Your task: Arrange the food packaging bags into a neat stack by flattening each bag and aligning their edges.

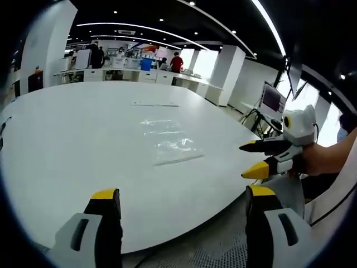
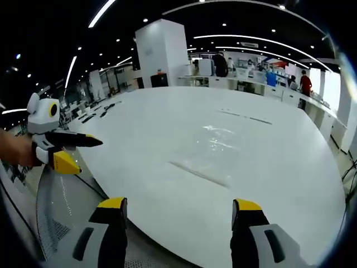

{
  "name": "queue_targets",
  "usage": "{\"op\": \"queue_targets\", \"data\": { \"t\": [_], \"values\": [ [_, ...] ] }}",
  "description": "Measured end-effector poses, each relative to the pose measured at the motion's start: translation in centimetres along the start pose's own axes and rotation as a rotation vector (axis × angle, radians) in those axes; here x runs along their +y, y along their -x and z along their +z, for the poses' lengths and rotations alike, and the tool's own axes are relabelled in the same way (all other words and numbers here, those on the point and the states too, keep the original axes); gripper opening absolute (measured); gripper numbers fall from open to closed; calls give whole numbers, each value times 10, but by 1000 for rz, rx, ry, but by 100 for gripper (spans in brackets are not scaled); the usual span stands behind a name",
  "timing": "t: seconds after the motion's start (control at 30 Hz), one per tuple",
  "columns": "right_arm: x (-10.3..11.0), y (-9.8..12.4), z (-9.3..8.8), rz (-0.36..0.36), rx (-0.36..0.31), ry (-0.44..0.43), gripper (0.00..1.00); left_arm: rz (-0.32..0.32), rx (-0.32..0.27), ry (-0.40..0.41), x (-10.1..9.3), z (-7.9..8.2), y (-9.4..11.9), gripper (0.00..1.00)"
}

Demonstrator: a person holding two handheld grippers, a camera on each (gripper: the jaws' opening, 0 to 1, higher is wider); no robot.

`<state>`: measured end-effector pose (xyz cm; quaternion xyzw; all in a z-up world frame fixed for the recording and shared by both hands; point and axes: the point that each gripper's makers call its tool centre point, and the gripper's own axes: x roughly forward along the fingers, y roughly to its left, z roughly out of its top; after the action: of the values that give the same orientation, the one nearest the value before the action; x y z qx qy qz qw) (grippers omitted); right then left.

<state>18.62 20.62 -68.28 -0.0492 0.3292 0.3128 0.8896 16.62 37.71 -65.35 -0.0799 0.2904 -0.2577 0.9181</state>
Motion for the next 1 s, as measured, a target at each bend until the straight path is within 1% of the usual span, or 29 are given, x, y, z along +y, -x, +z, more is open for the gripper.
{"op": "queue_targets", "data": {
  "t": [0.07, 0.1, 0.2, 0.33, 0.43, 0.5, 0.57, 0.77, 0.9, 1.0],
  "values": [
    [0, 1, 0, -1, -6, -3, 76, 3, -21, 0, 2, 2, 1, 92],
    [0, 2, 0, -2, -9, -3, 76, 4, -45, -3, 1, 5, 2, 92],
    [1, 4, -1, -2, -12, -2, 76, 2, -68, -9, -2, 6, 5, 92],
    [3, 6, 0, -7, -27, 10, 76, -4, -63, -29, -6, 1, 6, 92],
    [4, 8, 3, -8, -48, 10, 76, -10, -68, -39, -10, 2, 8, 92],
    [5, 10, 3, -7, -48, 15, 76, -11, -76, -39, -13, 2, 8, 92],
    [5, 10, 4, -5, -51, 13, 77, -10, -75, -39, -12, 2, 8, 92],
    [7, 13, 7, -6, -90, 1, 79, -10, -88, -49, -12, 2, 9, 92],
    [9, 15, 7, -8, -91, -1, 80, -9, -98, -55, -10, 2, 9, 92],
    [11, 17, 9, -7, -101, -2, 81, -6, -96, -59, -9, 1, 8, 92]
  ]
}}
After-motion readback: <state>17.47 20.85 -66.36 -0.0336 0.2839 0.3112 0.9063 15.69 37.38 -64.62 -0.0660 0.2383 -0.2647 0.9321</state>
